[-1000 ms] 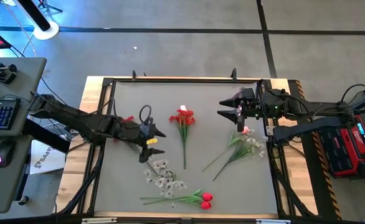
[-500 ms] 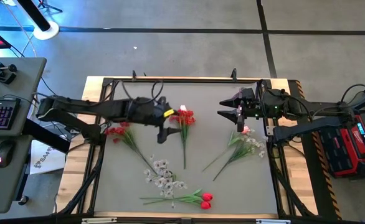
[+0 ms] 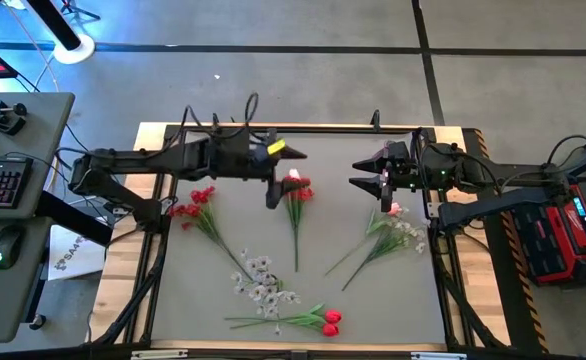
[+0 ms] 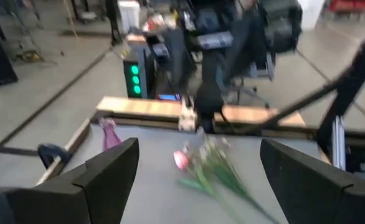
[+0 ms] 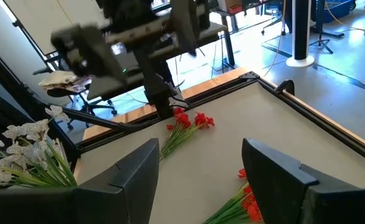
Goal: Sort flowers into vase by color
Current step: Put the white flowers into the green vase
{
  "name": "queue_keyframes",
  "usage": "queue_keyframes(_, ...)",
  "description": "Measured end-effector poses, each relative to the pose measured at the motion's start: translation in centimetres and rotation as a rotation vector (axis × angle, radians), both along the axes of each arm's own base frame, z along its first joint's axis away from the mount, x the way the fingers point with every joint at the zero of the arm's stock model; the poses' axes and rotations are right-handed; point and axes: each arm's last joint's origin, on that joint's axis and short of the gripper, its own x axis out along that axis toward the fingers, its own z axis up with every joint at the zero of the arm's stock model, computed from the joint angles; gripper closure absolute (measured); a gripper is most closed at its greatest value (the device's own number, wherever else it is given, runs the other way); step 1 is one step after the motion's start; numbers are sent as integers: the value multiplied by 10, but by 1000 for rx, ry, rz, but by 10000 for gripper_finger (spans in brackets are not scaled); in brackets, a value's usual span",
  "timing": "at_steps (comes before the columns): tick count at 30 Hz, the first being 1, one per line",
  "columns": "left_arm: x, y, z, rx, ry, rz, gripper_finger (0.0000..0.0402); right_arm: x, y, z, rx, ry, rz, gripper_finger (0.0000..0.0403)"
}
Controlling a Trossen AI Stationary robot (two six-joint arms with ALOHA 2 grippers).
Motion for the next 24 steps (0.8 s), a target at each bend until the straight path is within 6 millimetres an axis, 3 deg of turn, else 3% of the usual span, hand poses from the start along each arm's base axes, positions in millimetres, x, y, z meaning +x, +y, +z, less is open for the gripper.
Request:
queue_keyframes(5,7,9,5,0,-95,30,78,0,0,0,0,0,0,186)
queue_keyframes(15,28,2,-11,-49,-99,12,78,1,-1,3,26,-39,-45,186)
queue_keyframes(19,29,3,-11,-56,-103,17,78,-1,-3,0,168,-41,-153,186)
queue_keyframes(24,31,11,-16,-74,-87,43,78,-6,-5,-18,449,60,-335,186)
